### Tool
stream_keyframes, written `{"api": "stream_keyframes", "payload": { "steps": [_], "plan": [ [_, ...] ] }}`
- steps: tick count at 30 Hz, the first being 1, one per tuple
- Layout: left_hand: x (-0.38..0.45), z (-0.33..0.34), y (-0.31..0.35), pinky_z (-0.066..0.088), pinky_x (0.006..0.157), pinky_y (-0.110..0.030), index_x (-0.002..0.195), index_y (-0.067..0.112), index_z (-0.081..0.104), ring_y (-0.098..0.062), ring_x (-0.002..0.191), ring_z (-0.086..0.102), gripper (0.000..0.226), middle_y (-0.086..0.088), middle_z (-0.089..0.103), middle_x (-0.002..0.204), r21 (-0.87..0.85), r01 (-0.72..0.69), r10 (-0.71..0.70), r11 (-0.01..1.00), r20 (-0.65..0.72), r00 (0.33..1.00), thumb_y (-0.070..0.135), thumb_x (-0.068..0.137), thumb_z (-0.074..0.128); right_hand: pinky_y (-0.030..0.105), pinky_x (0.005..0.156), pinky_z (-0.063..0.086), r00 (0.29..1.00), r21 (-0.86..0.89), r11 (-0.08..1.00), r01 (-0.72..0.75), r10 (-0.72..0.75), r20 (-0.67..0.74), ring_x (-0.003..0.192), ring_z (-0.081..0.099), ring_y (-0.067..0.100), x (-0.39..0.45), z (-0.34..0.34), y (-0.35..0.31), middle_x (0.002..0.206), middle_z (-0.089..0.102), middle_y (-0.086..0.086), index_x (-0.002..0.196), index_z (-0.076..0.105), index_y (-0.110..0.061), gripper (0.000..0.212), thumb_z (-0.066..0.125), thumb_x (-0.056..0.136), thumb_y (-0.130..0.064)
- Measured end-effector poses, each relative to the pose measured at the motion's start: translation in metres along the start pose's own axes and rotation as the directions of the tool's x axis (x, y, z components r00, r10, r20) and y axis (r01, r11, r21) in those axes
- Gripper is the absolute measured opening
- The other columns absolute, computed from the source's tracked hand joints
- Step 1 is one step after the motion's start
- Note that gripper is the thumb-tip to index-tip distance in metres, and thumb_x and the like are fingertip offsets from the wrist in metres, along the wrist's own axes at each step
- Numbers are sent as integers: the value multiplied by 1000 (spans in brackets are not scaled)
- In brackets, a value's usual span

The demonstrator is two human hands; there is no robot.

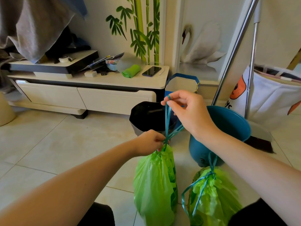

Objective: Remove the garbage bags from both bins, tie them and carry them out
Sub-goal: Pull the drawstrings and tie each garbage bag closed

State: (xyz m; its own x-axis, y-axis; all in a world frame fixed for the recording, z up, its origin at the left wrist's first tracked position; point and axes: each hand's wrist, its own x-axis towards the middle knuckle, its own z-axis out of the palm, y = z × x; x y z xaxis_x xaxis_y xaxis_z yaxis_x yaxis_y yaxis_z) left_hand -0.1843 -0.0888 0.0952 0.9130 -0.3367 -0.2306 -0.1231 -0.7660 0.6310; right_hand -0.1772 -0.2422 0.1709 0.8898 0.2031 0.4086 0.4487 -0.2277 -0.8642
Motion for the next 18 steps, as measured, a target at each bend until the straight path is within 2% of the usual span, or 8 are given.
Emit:
{"api": "stream_keyframes", "payload": {
  "steps": [2,4,6,8,11,13,15,18],
  "plan": [
    [0,4,1,52,85,-48,101,-3,64,-30,86,62,24,-21,67,104,40,-11,11,999,5,1000,14,87,57,17,67,52,1000,31,999,-21,21,-3,83,69,8,1,1,2,94,74,2,96,67,-11,11,58,91,-6],
    [-2,6,2,52,86,-47,105,5,66,-31,90,63,31,-19,67,103,61,-21,20,998,12,1000,29,86,65,20,68,55,999,68,997,-35,36,-3,85,70,12,2,0,3,94,74,6,96,66,-8,10,59,90,-5],
    [-3,6,2,53,86,-42,102,8,68,-26,88,66,33,-14,71,97,30,-22,22,999,13,1000,37,87,65,22,72,57,999,89,995,-42,43,-2,86,70,14,4,0,5,93,73,7,95,66,-8,10,59,90,-4],
    [-2,5,0,55,81,-37,94,4,70,-17,75,65,32,-9,72,84,-3,-5,5,1000,-17,1000,34,90,61,22,74,58,999,98,994,-46,46,-3,86,70,14,5,-1,7,92,74,6,94,66,-9,10,59,90,-4],
    [0,2,-2,48,67,-16,87,5,74,0,59,56,28,-3,70,73,-46,19,-20,999,-34,999,29,92,59,23,74,58,997,92,993,-77,78,-9,81,71,12,11,-3,15,89,74,5,101,61,-9,11,60,90,-11],
    [-1,1,-3,39,56,-5,82,7,74,5,52,54,27,-2,69,71,-83,20,-21,996,-19,1000,26,92,58,27,76,57,988,59,986,-155,155,3,79,71,11,14,-4,25,85,74,2,107,52,-16,15,57,93,-20],
    [-2,-1,-5,36,52,-3,77,8,74,6,50,53,28,0,68,67,-118,15,-17,993,-21,1000,25,93,58,26,75,52,973,-104,972,-211,219,69,76,67,9,16,-7,39,89,75,-3,108,48,-21,14,49,96,-28],
    [-3,-4,-9,39,55,-3,74,11,74,6,54,54,31,-2,68,69,-156,13,-18,988,-29,999,24,95,56,25,72,46,920,-471,879,-76,244,308,74,59,1,12,-12,59,96,74,-8,114,52,-27,20,42,98,-33]
  ]
}}
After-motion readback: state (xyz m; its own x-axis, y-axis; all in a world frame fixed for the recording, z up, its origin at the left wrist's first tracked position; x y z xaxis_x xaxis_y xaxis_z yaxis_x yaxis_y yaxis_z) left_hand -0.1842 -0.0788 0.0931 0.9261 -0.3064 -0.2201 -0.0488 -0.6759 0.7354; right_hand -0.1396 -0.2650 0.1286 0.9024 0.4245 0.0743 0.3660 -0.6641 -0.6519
